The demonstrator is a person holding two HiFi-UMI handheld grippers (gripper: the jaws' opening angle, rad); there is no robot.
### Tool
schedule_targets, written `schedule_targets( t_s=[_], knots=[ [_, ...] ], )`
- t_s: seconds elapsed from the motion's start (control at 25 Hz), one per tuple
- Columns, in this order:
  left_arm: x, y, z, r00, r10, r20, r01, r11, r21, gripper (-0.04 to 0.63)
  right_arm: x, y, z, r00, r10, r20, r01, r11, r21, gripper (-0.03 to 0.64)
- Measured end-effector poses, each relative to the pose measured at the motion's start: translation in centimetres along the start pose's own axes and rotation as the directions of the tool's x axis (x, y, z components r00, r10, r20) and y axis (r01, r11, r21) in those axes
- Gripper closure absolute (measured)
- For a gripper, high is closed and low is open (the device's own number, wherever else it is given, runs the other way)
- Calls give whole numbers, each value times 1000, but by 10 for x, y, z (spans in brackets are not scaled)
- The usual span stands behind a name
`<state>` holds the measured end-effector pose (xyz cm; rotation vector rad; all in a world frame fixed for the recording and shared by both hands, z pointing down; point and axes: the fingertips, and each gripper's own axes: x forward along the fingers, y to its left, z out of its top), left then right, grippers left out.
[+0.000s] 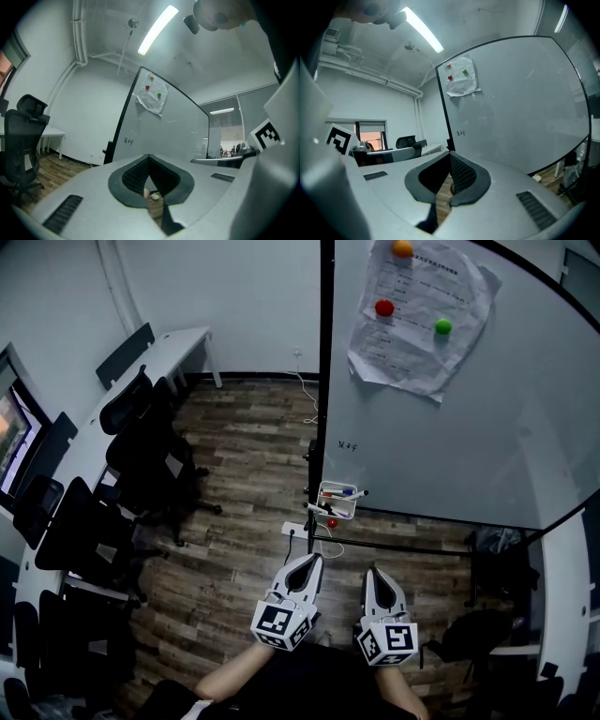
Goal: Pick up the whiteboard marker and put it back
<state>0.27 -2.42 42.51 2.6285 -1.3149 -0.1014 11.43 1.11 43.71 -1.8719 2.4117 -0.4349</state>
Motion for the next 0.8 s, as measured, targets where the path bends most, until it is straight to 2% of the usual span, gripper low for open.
schedule_targets(
  t_s=[0.8],
  knots=[
    [14, 24, 0, 1000, -1, -2, 1, 1000, -12, 588, 28, 2, -1, 1000, -7, -14, 6, 1000, -18, 603]
  ],
)
